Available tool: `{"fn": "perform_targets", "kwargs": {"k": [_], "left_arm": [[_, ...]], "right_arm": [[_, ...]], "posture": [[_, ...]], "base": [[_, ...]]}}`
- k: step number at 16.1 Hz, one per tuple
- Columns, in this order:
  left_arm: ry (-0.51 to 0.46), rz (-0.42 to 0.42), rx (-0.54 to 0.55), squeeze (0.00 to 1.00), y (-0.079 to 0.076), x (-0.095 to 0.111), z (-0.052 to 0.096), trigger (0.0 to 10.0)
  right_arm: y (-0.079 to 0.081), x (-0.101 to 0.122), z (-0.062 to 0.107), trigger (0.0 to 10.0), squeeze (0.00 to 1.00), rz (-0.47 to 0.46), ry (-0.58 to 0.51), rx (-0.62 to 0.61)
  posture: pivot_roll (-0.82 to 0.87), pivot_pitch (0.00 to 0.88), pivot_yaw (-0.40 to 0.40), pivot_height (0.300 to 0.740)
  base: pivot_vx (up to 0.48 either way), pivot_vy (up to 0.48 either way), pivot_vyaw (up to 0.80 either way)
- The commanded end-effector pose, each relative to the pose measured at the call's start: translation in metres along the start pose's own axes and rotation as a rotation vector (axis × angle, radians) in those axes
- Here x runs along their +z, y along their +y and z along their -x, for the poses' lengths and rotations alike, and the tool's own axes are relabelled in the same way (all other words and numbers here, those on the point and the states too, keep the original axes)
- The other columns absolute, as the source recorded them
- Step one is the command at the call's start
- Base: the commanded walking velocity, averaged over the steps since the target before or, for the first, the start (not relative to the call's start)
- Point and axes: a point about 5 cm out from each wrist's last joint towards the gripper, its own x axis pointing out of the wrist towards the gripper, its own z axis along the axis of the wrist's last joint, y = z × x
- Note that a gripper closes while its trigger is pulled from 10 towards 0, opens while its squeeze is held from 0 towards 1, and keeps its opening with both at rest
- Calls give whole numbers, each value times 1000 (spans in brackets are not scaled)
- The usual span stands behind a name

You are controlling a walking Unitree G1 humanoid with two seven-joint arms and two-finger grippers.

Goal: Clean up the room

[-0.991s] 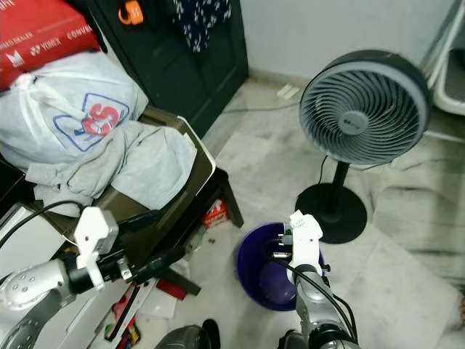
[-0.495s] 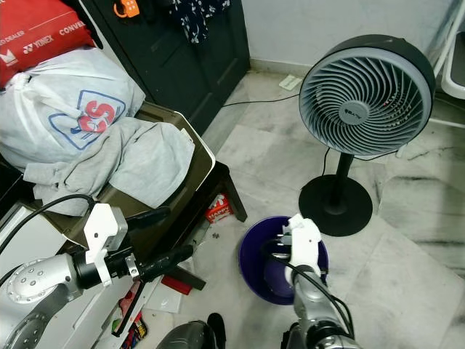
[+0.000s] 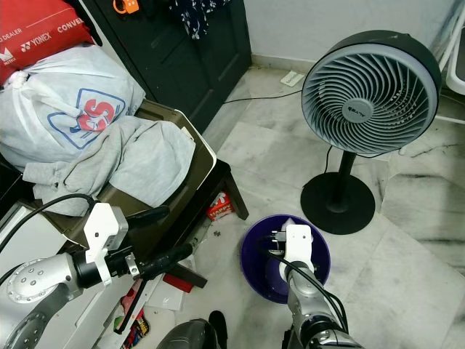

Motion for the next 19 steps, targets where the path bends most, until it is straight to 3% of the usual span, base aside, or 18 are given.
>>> {"fn": "perform_targets", "kwargs": {"k": [1, 5, 9, 14, 16, 17, 19], "left_arm": [[19, -10, 19, 0, 2, -2, 4, 10000], [14, -11, 22, 0, 3, -2, 1, 10000], [-22, -10, 43, 0, 6, -3, -8, 10000], [-112, -3, 122, 0, 15, -1, -30, 10000], [-176, -11, 208, 0, 22, 1, -40, 10000], [-219, -20, 349, 0, 39, 4, -41, 10000], [-230, -19, 461, 0, 52, 5, -37, 10000]], "right_arm": [[5, -9, 3, 10000, 1000, -11, 31, 3], [-4, -8, 4, 10000, 1000, 16, 8, -22], [-16, 18, 0, 10000, 1000, 8, -136, -39], [-9, 56, 3, 10000, 1000, 35, -337, 25], [1, 86, 8, 10000, 1000, 29, -448, 62], [7, 107, 10, 10000, 1000, 1, -506, 72], [10, 116, 11, 10000, 1000, -7, -530, 85]], "posture": [[200, 272, 254, 740], [191, 273, 249, 740], [132, 244, 206, 740], [40, 175, 144, 740], [4, 130, 112, 740], [-13, 85, 80, 740], [-15, 61, 65, 740]], "base": [[0, 0, 0], [0, 0, 0], [0, 0, 0], [0, 0, 0], [0, 0, 0], [0, 0, 0], [0, 0, 0]]}}
